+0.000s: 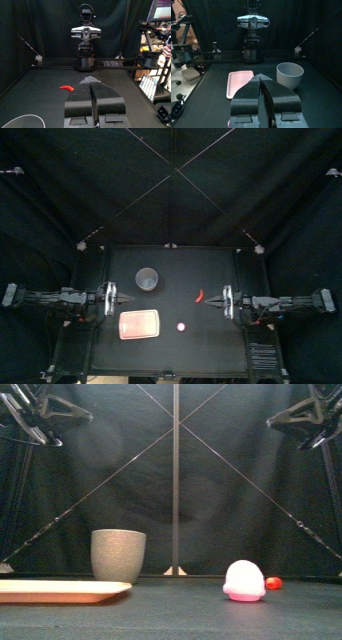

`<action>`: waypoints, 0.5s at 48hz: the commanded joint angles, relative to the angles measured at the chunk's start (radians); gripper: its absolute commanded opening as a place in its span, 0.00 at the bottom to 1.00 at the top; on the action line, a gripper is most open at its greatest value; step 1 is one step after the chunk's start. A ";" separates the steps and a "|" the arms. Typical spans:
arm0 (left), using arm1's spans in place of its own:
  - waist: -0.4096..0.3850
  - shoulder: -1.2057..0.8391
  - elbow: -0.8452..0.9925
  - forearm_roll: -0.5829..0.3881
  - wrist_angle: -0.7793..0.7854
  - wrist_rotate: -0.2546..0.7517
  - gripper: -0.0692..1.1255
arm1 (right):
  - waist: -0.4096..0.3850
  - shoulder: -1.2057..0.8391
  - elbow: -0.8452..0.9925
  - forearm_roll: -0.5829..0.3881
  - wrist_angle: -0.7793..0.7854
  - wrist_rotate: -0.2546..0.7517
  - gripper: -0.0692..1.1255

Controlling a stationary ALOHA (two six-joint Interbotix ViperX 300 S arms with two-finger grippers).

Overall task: Pick the red chile then place it on the pink plate
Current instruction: Pick the red chile

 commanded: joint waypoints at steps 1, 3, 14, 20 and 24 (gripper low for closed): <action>0.021 -0.002 -0.002 0.023 -0.012 0.009 0.01 | -0.029 0.034 -0.015 0.002 0.008 0.002 0.06; 0.023 -0.005 0.002 0.029 -0.012 0.009 0.00 | -0.046 0.051 -0.023 0.002 0.029 0.000 0.07; 0.023 -0.008 0.012 0.066 -0.012 0.009 0.03 | -0.170 0.256 -0.112 -0.089 0.436 -0.009 0.11; 0.023 -0.008 0.017 0.067 -0.012 0.009 0.03 | -0.179 0.373 -0.160 -0.155 0.634 0.000 0.17; 0.026 -0.008 0.020 0.067 -0.012 0.009 0.03 | -0.179 0.431 -0.186 -0.167 0.664 0.000 0.27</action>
